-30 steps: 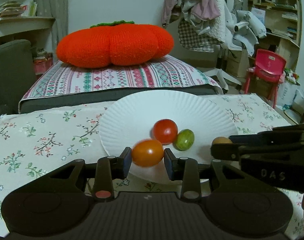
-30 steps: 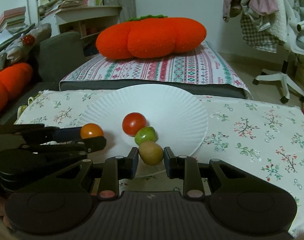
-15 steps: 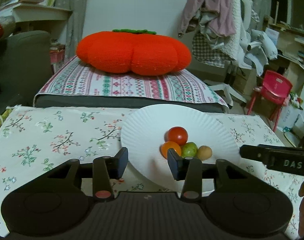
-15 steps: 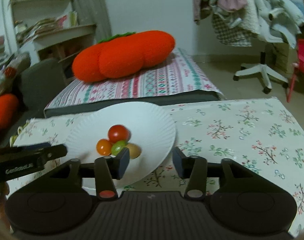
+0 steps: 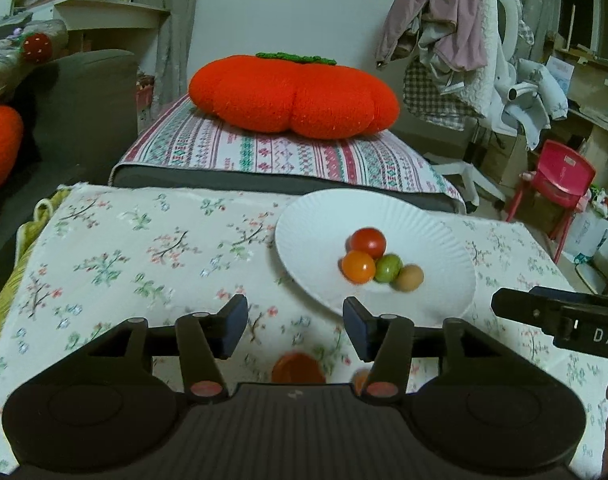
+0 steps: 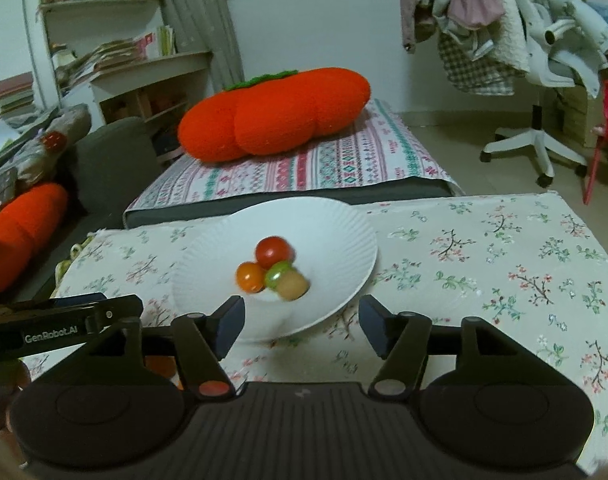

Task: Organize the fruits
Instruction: 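Move both grippers back to the remaining fruit pile, then grasp a green fruit with the left gripper while the right grasps an orange tomato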

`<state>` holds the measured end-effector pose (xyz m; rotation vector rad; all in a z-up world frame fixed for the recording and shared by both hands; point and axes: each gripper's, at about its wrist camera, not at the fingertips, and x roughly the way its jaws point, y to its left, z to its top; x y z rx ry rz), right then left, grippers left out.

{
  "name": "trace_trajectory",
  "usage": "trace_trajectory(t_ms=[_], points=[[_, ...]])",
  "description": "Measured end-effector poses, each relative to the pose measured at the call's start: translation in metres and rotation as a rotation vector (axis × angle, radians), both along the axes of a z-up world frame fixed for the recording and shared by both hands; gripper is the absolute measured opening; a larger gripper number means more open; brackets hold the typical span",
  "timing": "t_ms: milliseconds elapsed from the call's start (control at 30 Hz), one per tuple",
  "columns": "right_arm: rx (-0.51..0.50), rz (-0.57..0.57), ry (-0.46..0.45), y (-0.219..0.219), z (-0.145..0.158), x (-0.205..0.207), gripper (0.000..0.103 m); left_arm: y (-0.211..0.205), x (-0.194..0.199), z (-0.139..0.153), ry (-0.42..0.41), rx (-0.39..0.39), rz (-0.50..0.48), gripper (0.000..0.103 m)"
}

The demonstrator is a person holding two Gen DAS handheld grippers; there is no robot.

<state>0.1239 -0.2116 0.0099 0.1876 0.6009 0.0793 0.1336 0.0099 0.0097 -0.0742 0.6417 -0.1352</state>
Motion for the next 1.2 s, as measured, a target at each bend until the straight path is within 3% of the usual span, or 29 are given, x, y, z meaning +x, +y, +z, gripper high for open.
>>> trace_trajectory(t_ms=[300,633,800,867,1000,1200], points=[[0.032,0.027,0.045,0.007,-0.002,-0.021,0.065,0.008,-0.030,-0.003,0.038,-0.026,0.006,0.047],[0.054,0.053,0.117,0.026,-0.014,-0.034,0.065,-0.009,-0.056,-0.034,0.167,0.037,-0.056,0.048],[0.017,0.082,0.141,0.032,-0.021,-0.030,0.065,-0.021,-0.054,-0.047,0.176,0.096,-0.079,0.047],[0.007,0.086,0.149,0.033,-0.024,-0.029,0.065,-0.024,-0.053,-0.051,0.181,0.106,-0.090,0.042],[0.000,0.080,0.160,0.033,-0.027,-0.026,0.065,-0.027,-0.050,-0.052,0.164,0.121,-0.091,0.022],[0.000,0.077,0.174,0.035,-0.032,-0.016,0.065,-0.028,-0.049,-0.051,0.165,0.115,-0.078,0.022]])
